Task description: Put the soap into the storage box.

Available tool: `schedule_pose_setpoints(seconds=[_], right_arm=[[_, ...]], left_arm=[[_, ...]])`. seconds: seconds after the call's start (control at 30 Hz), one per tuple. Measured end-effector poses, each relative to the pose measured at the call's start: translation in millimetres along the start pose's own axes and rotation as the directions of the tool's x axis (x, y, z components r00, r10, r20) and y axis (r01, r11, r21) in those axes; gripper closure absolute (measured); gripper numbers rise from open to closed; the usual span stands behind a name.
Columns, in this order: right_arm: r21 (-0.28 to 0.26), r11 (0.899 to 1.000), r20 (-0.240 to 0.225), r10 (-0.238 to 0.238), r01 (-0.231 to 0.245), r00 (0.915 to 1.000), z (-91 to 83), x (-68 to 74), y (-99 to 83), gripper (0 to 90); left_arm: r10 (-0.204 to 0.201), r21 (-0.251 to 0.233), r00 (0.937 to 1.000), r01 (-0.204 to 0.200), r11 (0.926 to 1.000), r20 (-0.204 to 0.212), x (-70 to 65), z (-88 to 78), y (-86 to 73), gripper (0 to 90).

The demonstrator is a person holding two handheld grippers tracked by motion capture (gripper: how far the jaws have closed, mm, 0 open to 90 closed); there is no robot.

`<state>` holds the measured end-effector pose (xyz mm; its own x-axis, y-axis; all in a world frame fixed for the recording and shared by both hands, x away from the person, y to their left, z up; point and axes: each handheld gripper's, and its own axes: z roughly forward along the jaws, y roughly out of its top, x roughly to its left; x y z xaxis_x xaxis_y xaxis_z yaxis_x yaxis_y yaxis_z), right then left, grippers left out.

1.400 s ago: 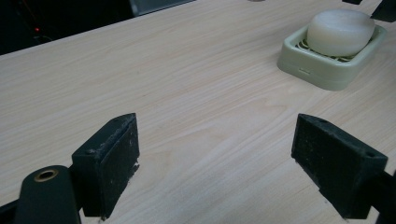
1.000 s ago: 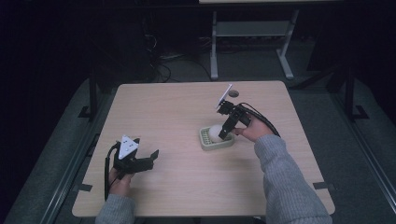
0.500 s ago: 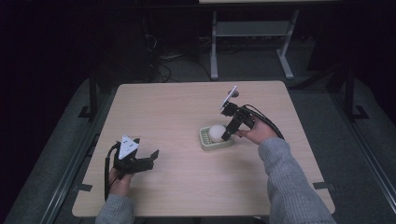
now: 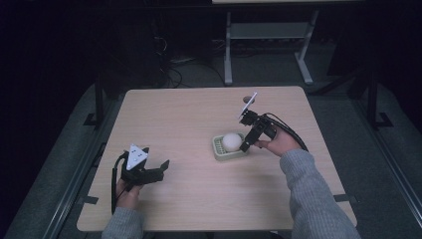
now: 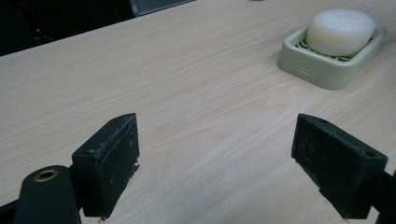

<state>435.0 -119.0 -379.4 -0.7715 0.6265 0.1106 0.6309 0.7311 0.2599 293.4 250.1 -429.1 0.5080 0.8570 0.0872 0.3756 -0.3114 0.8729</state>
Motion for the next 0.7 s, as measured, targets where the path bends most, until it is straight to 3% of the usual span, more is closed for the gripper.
schedule_pose_setpoints(seconds=[0.7], right_arm=[[-0.017, 1.0, -0.013, 0.019, -0.02, 0.9997, -3.4, 1.1, -20.0, 21.6]], left_arm=[[0.005, 0.002, 1.0, -0.005, 1.0, 0.001, -0.5, 0.0, 0.1, 14.8]])
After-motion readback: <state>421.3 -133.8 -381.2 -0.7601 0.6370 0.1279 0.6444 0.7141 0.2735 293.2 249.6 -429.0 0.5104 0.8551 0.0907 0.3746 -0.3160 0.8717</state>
